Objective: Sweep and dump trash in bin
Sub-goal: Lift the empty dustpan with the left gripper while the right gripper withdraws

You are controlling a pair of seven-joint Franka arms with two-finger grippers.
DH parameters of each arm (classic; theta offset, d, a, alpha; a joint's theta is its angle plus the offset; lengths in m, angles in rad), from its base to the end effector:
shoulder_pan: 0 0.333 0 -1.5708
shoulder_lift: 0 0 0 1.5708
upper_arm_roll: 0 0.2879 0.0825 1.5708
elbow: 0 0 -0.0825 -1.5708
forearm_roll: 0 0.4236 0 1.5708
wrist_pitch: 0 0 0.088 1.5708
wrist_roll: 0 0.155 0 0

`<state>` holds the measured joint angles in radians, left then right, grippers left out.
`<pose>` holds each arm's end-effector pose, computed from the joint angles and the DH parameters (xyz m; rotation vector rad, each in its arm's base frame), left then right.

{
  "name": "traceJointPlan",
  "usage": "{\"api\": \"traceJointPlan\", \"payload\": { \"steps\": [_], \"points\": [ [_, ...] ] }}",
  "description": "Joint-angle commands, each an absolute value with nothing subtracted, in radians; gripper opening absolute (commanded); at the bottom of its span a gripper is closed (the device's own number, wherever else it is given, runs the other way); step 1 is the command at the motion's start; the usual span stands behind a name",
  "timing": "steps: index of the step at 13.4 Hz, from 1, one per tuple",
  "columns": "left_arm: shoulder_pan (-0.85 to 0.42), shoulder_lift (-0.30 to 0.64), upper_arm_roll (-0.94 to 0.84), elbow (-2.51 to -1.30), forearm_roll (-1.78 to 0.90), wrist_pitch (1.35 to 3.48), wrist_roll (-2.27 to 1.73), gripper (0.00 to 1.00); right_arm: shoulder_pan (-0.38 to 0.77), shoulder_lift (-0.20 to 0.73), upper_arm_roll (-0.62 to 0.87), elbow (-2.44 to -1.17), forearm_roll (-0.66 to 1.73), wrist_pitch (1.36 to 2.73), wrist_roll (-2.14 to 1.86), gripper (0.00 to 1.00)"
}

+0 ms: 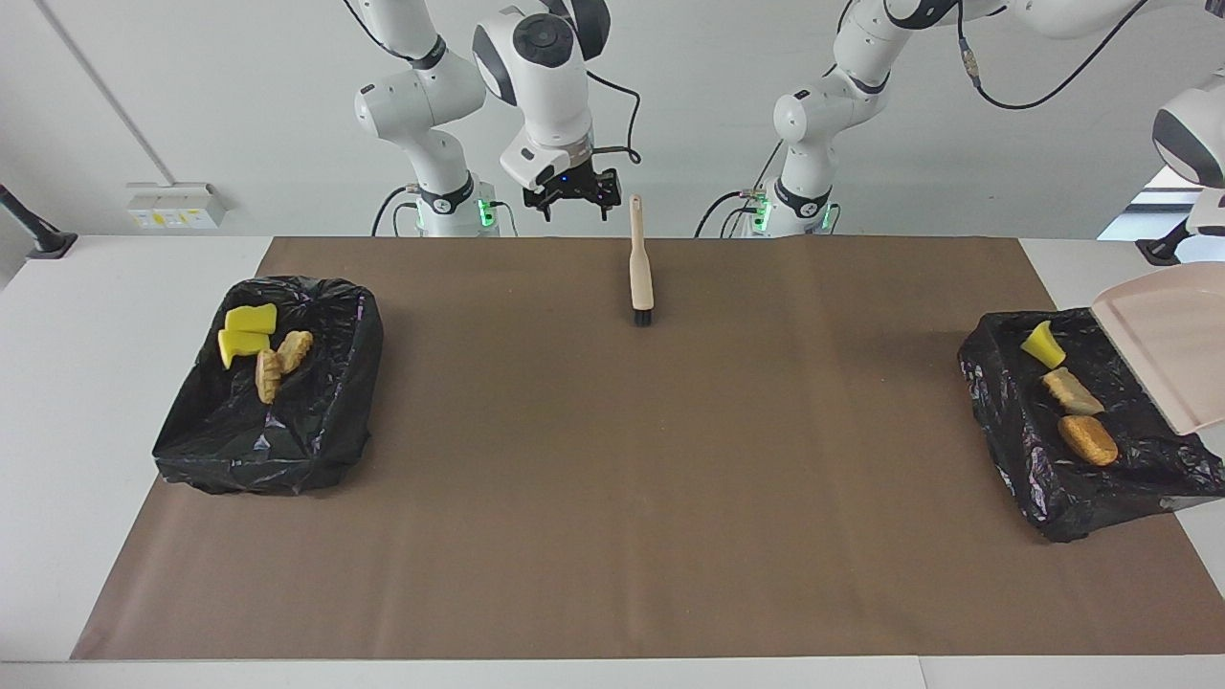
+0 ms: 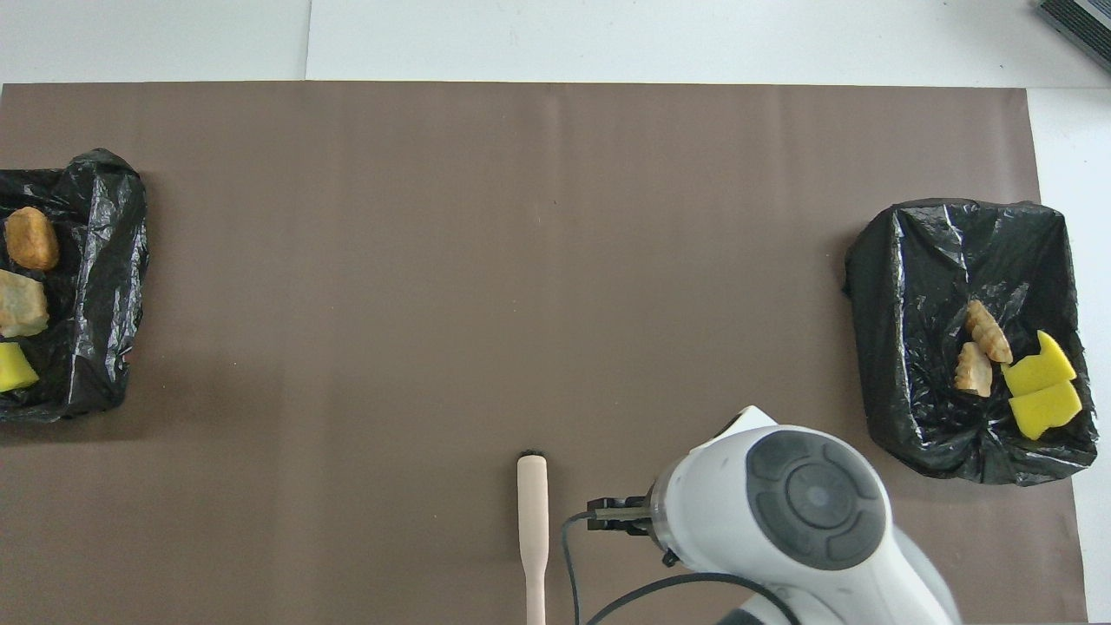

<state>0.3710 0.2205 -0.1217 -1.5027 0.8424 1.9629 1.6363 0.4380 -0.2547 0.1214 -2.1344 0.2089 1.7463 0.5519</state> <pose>0.6584 0.2593 0.5185 -1.6673 1.7521 0.6434 0.4115 0.2920 0.4179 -3.0485 0.0746 0.3131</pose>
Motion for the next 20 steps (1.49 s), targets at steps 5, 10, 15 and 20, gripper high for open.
{"api": "traceJointPlan", "payload": {
  "steps": [5,10,15,20],
  "points": [
    [0.135,0.259,-0.112,-1.526,0.573,1.848,1.257,0.00,0.206,-0.282,0.126,-2.020,0.143,1.638,0.367,1.00],
    [-0.096,0.379,-0.112,-1.534,0.364,1.862,0.708,0.00,0.102,-0.267,0.127,-1.927,0.057,1.638,0.322,1.00],
    [-0.277,0.429,-0.110,-1.523,0.164,1.902,0.311,0.00,0.002,-0.190,0.127,-1.798,0.019,1.631,0.206,1.00],
    [-0.429,0.517,-0.110,-1.461,0.089,1.963,-0.068,0.00,-0.011,-0.066,0.077,-1.615,0.025,1.576,0.178,1.00]
  ]
}}
